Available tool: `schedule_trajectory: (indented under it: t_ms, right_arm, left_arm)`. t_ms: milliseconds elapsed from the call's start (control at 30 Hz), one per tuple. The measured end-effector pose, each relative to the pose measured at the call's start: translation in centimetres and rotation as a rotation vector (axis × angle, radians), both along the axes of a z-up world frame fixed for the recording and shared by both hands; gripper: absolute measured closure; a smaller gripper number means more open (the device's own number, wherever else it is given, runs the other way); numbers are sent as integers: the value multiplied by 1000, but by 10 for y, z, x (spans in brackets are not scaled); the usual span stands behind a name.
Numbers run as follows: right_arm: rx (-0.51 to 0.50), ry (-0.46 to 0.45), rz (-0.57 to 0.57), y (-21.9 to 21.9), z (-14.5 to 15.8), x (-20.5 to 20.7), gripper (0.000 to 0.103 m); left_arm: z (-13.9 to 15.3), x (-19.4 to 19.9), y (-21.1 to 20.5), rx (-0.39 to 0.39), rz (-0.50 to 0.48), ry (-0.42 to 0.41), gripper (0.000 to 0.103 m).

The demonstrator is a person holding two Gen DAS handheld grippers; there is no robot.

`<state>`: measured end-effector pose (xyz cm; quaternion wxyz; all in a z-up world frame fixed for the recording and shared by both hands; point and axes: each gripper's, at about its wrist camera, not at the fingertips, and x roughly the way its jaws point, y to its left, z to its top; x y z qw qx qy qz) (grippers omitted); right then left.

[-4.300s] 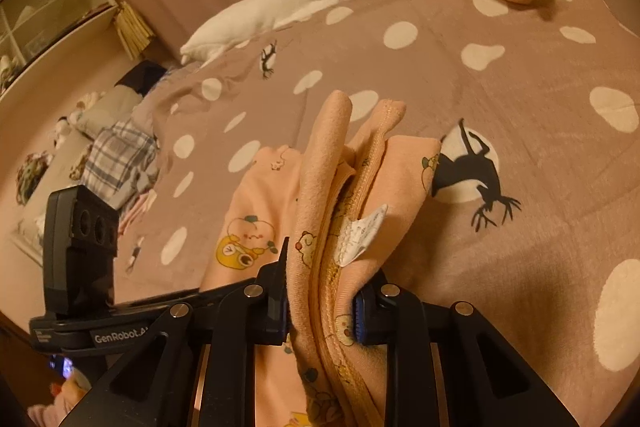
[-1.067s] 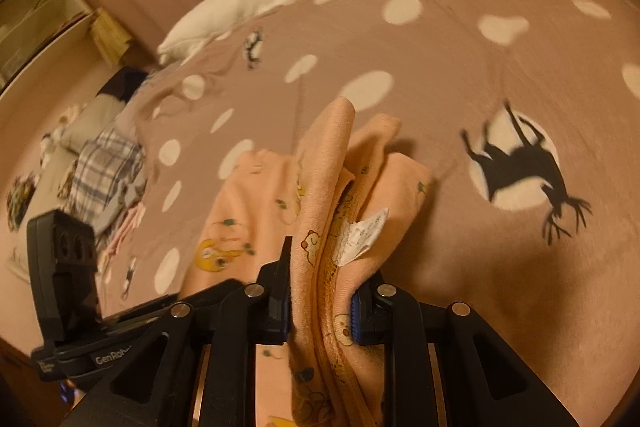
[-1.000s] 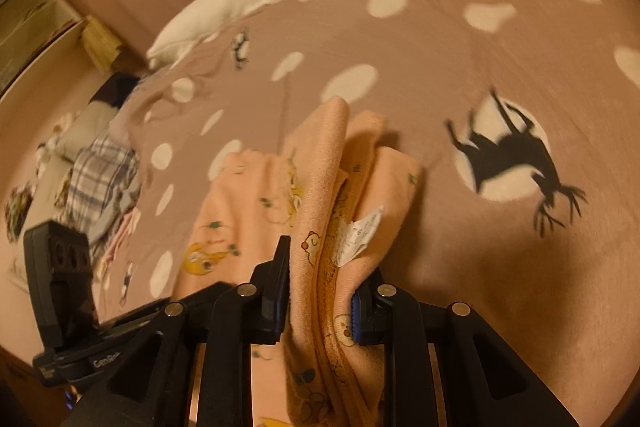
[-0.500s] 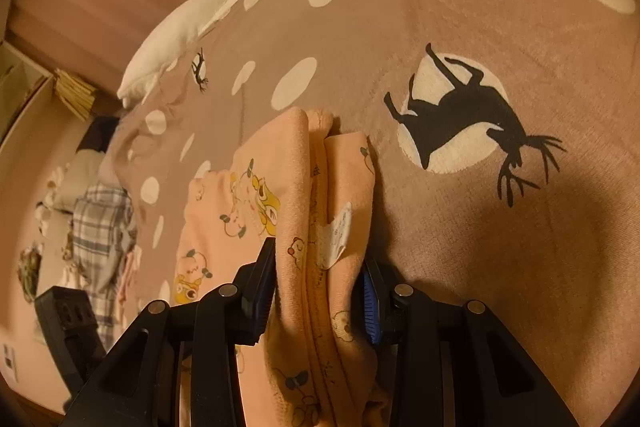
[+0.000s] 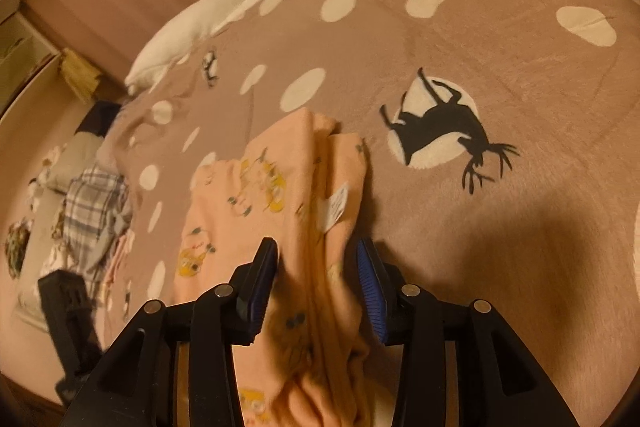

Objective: Fold small clothes

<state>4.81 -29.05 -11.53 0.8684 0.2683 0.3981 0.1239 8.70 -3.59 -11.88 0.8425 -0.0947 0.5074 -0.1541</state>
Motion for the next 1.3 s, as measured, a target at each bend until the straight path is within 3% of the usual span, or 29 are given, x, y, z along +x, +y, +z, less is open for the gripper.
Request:
schedule_trajectory:
  t_ms: [100,300,533,800,1033,1100,1300]
  right_arm:
    - [-62,-19,43,8,1,-10,51]
    - [-282,-5,104,30,-2,-22,51]
    - [-373,8,111,31,-5,-41,46]
    - [-495,-33,120,43,12,-71,34]
    - [-477,-135,122,56,47,-98,9]
    - [-461,-156,114,56,54,-103,1]
    - [-463,-227,59,60,84,-124,1]
  left_arm:
    - [1,-7,-1,17,1,-3,29]
    - [1,-21,-4,69,-9,-17,29]
    - [-2,-42,-4,147,-13,-31,20]
    - [14,-64,7,98,21,-23,18]
    - [52,-94,6,185,40,-115,1]
    - [63,-102,6,200,42,-151,1]
    - [84,-116,9,267,67,-175,1]
